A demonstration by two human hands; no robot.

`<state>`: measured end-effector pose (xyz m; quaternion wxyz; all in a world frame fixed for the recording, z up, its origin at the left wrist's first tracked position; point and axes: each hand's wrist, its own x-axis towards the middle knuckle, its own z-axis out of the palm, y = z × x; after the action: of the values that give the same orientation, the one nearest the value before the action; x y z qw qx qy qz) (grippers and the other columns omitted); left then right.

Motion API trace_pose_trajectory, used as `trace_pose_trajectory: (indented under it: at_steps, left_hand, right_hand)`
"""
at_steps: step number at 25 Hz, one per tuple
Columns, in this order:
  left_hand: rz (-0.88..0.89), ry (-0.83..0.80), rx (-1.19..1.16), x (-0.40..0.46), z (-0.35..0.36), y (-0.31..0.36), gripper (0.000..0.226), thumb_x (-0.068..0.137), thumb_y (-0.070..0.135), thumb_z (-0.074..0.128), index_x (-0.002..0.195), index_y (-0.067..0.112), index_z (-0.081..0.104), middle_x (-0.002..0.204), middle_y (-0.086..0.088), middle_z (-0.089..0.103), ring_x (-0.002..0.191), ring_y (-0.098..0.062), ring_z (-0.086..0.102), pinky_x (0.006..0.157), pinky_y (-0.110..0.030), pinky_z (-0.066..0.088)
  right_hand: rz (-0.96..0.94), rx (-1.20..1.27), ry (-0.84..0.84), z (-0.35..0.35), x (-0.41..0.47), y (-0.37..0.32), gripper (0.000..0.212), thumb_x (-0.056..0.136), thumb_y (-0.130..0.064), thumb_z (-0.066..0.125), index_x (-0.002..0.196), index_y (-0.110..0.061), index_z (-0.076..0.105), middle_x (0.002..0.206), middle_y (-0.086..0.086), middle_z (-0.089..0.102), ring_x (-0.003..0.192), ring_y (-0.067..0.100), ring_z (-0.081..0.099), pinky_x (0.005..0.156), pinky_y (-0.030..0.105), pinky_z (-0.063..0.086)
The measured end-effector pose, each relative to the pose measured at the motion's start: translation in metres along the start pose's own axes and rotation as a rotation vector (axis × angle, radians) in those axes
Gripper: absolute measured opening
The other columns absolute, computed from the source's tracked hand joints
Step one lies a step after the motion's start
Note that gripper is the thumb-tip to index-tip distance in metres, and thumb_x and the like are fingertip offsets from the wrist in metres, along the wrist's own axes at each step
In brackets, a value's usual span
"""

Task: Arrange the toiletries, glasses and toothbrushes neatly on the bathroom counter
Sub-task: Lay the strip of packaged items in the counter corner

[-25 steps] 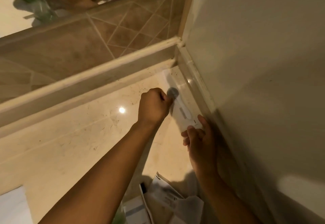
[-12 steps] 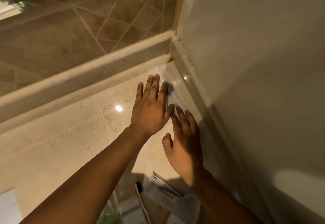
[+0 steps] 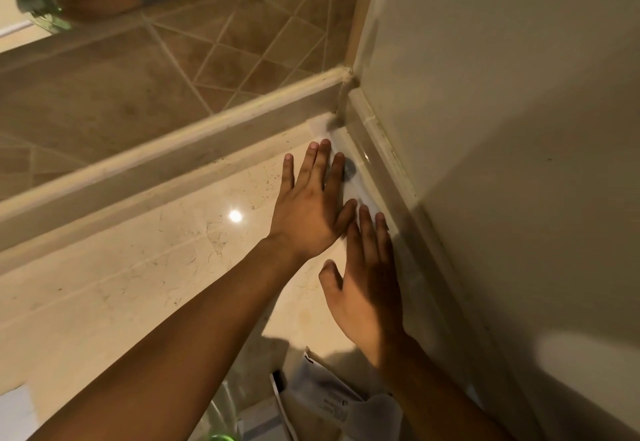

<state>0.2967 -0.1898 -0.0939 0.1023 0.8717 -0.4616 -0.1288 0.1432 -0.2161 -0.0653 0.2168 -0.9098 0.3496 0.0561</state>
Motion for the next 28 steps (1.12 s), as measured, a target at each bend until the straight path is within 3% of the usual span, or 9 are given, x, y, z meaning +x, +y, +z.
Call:
trace_pose_trajectory:
  at_steps: [14, 17, 19, 22, 25, 28]
  left_hand:
    - [0.004, 0.04, 0.002, 0.006, 0.007, 0.006, 0.074, 0.1, 0.058, 0.03, 0.16, 0.016, 0.018, 0.17, -0.012, 0.009, 0.158, -0.031, 0.0, 0.125, -0.057, -0.003]
    - [0.006, 0.067, -0.066, 0.005, 0.003, 0.007, 0.076, 0.101, 0.058, 0.033, 0.161, 0.016, 0.013, 0.17, -0.015, 0.006, 0.157, -0.032, 0.002, 0.125, -0.057, -0.001]
    - [-0.011, 0.124, -0.176, -0.001, -0.004, 0.008, 0.075, 0.102, 0.055, 0.037, 0.16, 0.015, 0.014, 0.169, -0.016, 0.008, 0.157, -0.033, 0.007, 0.126, -0.058, 0.005]
    - [-0.07, 0.261, -0.274, -0.021, -0.021, 0.019, 0.063, 0.104, 0.044, 0.043, 0.153, 0.006, 0.035, 0.16, -0.021, 0.033, 0.15, -0.037, 0.029, 0.12, -0.058, 0.023]
    - [-0.067, 0.354, -0.384, -0.06, -0.029, 0.046, 0.042, 0.1, 0.026, 0.056, 0.132, -0.001, 0.057, 0.128, -0.022, 0.06, 0.118, -0.037, 0.057, 0.101, -0.051, 0.045]
    - [-0.059, 0.213, -0.504, -0.111, -0.03, 0.078, 0.032, 0.097, 0.019, 0.056, 0.122, 0.0, 0.063, 0.112, -0.019, 0.065, 0.103, -0.036, 0.063, 0.088, -0.047, 0.051]
  right_hand:
    - [0.032, 0.121, -0.011, -0.001, 0.005, 0.001, 0.076, 0.096, -0.034, 0.055, 0.159, -0.019, 0.016, 0.17, -0.003, 0.005, 0.156, 0.015, -0.007, 0.125, 0.04, 0.018]
    - [0.018, 0.172, -0.007, -0.006, 0.005, 0.002, 0.07, 0.096, -0.028, 0.055, 0.158, -0.021, 0.023, 0.169, -0.006, 0.006, 0.156, 0.011, -0.008, 0.126, 0.039, 0.019]
    - [-0.023, 0.231, 0.055, -0.012, 0.001, 0.004, 0.059, 0.094, -0.021, 0.055, 0.151, -0.024, 0.04, 0.168, -0.008, 0.017, 0.156, 0.009, -0.001, 0.124, 0.034, 0.021]
    - [-0.102, 0.332, 0.178, -0.027, -0.018, 0.017, 0.039, 0.091, -0.011, 0.056, 0.129, -0.02, 0.061, 0.156, -0.001, 0.043, 0.15, 0.014, 0.028, 0.118, 0.021, 0.025]
    - [-0.137, 0.34, 0.218, -0.038, -0.054, 0.042, 0.026, 0.09, -0.001, 0.059, 0.112, -0.01, 0.068, 0.131, 0.008, 0.061, 0.124, 0.02, 0.054, 0.103, 0.028, 0.046]
    - [-0.126, 0.367, 0.158, -0.045, -0.091, 0.069, 0.018, 0.089, 0.001, 0.063, 0.104, -0.008, 0.067, 0.112, 0.009, 0.063, 0.103, 0.022, 0.06, 0.089, 0.035, 0.053]
